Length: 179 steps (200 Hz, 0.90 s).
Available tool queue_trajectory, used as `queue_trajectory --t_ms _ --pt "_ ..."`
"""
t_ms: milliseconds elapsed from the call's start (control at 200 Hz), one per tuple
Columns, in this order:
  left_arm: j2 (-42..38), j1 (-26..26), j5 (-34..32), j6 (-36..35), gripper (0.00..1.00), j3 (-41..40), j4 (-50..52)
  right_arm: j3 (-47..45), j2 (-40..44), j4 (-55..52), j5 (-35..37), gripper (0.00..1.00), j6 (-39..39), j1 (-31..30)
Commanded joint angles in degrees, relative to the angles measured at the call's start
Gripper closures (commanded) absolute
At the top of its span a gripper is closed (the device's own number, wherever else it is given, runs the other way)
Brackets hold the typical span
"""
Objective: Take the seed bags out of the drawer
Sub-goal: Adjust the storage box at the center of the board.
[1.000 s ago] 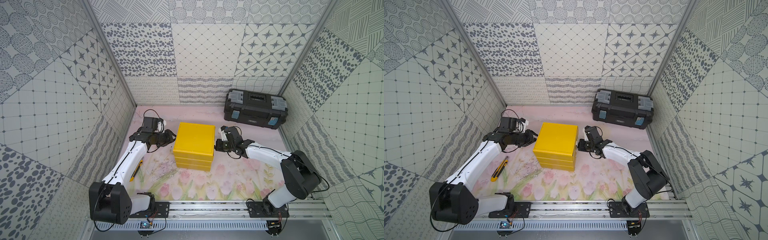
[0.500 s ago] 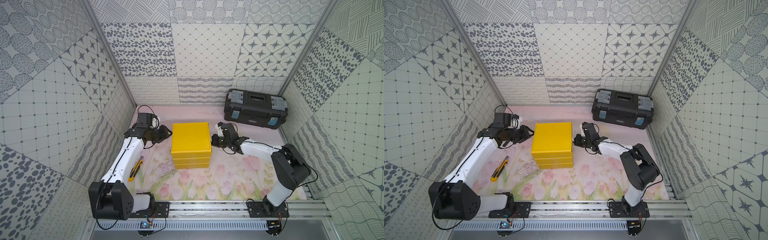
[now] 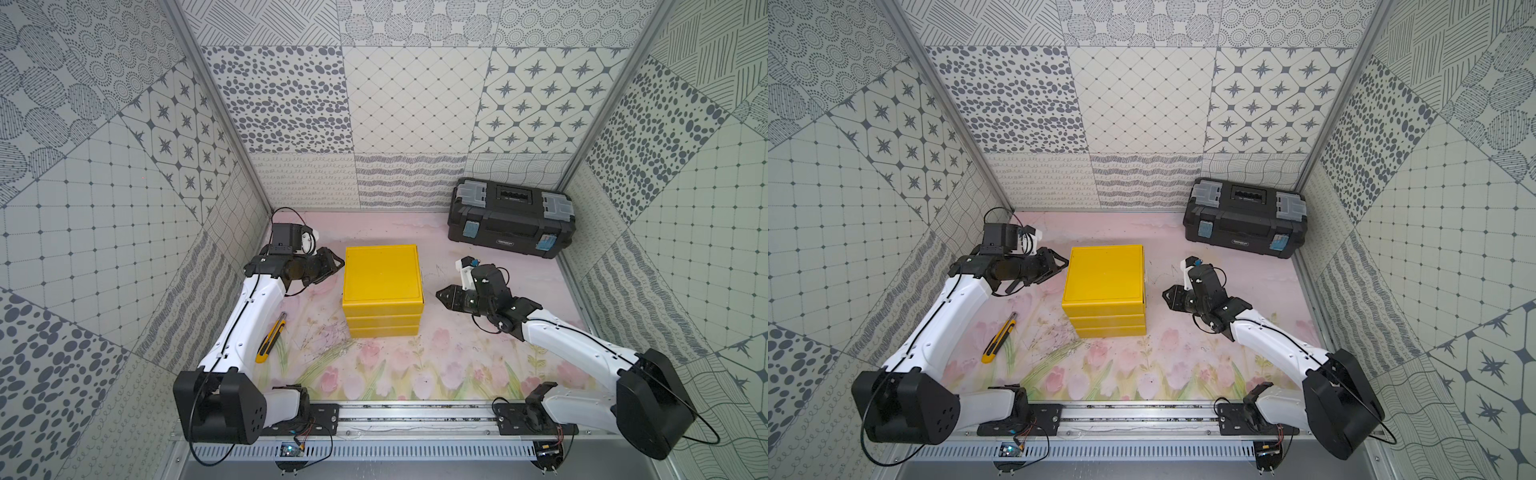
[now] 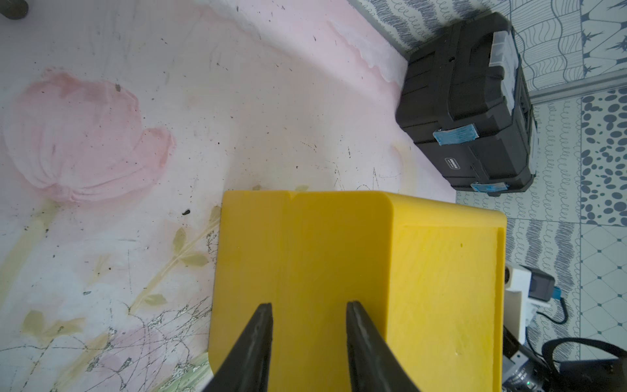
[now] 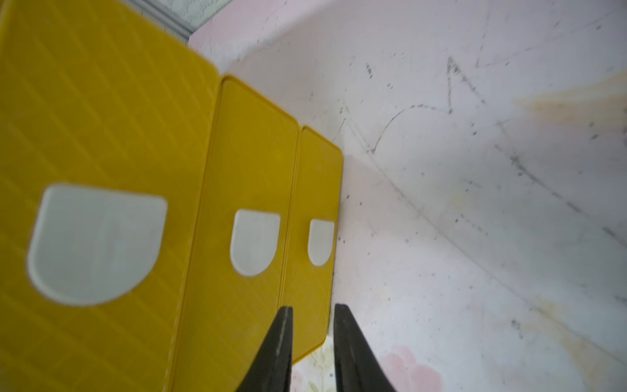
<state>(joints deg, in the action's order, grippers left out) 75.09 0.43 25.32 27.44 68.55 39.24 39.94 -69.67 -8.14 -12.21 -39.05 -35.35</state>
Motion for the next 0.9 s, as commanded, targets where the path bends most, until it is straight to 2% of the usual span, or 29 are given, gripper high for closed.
queue_trajectory --t_ms 0,95,355,480,710,891 --pt "0.14 0.86 3.23 0.25 0.61 0.48 1.12 -2.19 3.37 -2.36 1.45 0.73 1.35 -5.31" --pt "0.0 0.88 3.06 -0.02 0.6 0.53 1.37 -3.47 5.2 -3.3 3.22 0.72 1.02 -10.11" --pt "-0.26 0.82 2.88 -0.18 0.6 -0.15 1.22 -7.63 9.22 0.75 9.82 0.41 1.7 -17.98" --pt "-0.19 0.85 3.15 -0.02 0.6 -0.44 0.86 -8.55 8.56 4.87 14.53 0.33 4.71 -20.6" --pt "0.08 0.84 4.21 1.01 0.59 -0.48 -0.32 -10.68 4.94 17.08 19.28 0.29 7.35 -20.91" --pt "1.56 0.89 5.54 2.2 0.59 0.9 -1.41 -8.43 -0.08 20.64 19.4 0.3 8.1 -20.9"
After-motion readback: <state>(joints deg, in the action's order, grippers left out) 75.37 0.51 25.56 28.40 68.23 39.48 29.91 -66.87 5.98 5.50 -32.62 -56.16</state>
